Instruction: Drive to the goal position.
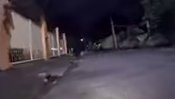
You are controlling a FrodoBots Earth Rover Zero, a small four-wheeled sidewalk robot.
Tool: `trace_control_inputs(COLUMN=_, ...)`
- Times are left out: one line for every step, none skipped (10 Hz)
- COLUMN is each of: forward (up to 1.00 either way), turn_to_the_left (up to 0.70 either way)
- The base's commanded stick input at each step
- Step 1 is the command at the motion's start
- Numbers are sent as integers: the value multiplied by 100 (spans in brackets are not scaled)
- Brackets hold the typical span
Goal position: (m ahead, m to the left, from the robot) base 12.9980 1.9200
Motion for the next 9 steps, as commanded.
trace_control_inputs(forward=50, turn_to_the_left=0)
trace_control_inputs(forward=50, turn_to_the_left=0)
trace_control_inputs(forward=50, turn_to_the_left=0)
trace_control_inputs(forward=50, turn_to_the_left=0)
trace_control_inputs(forward=50, turn_to_the_left=0)
trace_control_inputs(forward=50, turn_to_the_left=0)
trace_control_inputs(forward=50, turn_to_the_left=0)
trace_control_inputs(forward=50, turn_to_the_left=0)
trace_control_inputs(forward=50, turn_to_the_left=0)
